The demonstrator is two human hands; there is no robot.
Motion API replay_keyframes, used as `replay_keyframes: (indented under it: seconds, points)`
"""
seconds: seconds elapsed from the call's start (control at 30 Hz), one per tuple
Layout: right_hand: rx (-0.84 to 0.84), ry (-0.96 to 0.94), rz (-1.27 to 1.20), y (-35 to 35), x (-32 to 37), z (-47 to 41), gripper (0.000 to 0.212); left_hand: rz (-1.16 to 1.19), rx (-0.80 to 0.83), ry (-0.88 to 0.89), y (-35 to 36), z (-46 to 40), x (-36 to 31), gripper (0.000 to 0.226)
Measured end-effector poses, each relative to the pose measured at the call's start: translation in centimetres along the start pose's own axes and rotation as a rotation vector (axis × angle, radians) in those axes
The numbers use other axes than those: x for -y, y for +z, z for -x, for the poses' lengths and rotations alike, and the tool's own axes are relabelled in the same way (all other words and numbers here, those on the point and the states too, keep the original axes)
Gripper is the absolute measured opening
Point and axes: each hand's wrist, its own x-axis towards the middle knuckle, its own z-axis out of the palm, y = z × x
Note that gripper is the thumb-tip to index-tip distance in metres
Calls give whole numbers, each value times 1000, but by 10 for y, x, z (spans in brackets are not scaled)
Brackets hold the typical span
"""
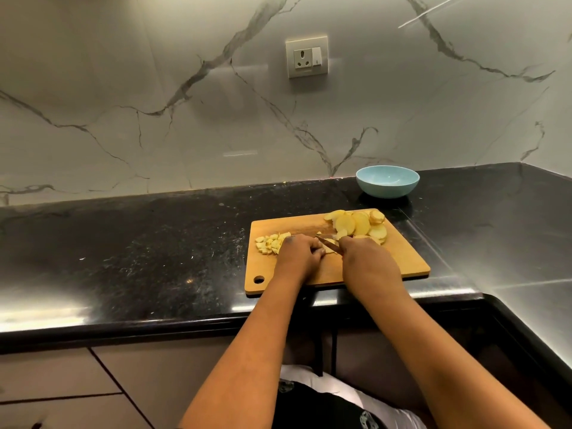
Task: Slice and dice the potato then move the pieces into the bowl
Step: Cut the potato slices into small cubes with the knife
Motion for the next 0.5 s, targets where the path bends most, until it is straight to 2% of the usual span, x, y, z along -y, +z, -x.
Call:
replay_keyframes:
  seconds: [0.13, 0.3, 0.43, 0.5]
  points:
    - [66, -40, 46, -11, 10, -1, 26, 14, -19, 5, 1, 1, -1, 19]
    - [226, -28, 157, -48, -14, 4, 29, 61, -24, -28, 2, 0, 2, 22]
    - [246, 15, 114, -61, -24, 5, 25, 52, -69, 4, -1, 5, 0, 25]
    - [165, 42, -17, -51, -21, 4, 25, 41, -106, 14, -1, 10, 0, 25]
